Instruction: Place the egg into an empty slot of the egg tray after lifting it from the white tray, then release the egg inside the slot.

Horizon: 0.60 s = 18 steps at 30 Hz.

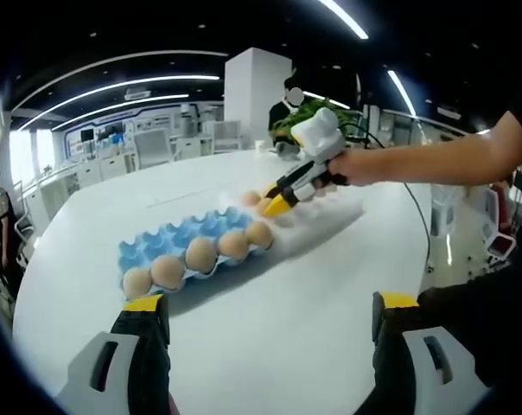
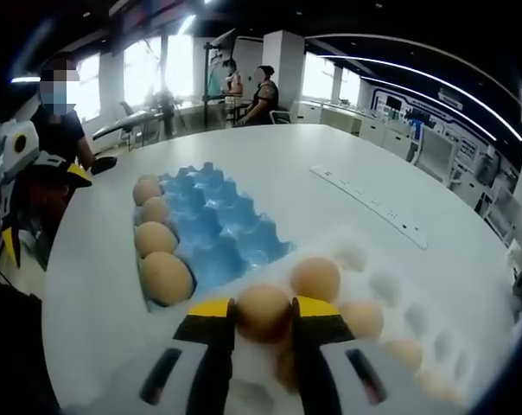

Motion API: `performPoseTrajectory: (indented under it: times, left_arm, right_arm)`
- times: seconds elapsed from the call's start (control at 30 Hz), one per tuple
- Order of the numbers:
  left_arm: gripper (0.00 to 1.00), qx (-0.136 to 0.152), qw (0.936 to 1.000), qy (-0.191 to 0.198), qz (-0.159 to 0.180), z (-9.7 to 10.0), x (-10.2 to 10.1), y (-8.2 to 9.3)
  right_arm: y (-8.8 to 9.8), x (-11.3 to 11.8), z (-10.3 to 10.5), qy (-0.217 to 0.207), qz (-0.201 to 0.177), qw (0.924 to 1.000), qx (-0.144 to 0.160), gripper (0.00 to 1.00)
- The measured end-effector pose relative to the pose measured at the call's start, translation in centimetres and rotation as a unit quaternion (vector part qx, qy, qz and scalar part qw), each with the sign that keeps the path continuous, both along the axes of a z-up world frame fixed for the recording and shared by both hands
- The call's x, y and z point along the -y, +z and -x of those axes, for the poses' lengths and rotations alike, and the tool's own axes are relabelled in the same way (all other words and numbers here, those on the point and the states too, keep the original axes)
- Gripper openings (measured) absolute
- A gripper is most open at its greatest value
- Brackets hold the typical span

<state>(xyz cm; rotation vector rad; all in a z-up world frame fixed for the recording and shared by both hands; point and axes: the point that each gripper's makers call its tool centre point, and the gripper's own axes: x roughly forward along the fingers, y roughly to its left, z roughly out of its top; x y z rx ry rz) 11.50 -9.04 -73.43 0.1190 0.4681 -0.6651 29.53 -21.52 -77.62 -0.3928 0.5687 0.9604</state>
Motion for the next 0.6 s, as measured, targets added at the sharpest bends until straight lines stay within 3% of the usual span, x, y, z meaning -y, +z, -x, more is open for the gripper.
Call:
performPoseTrajectory:
  times: [0.13, 0.3, 0.6]
  left_arm:
    - [0.99, 0.004, 1.0000, 0.001, 0.002, -0.2, 0.0, 0.3]
    - [0.99, 0.003, 1.0000, 0.001, 0.001, -0.7, 0.1, 0.2]
    - [0.99, 0.005, 1.0000, 0.005, 0.004, -1.2, 0.4, 0.4]
  right_arm:
    - [1.1, 0.0, -0.1, -0.035, -0.041, 0.9984, -0.017, 0.26]
    - [1.5, -0.3, 0.0, -0.029, -0.040, 0.9988, -0.007, 0.26]
    - [3.2, -2.3, 0.4, -0.021, -0.077, 0.9968, -0.001, 0.26]
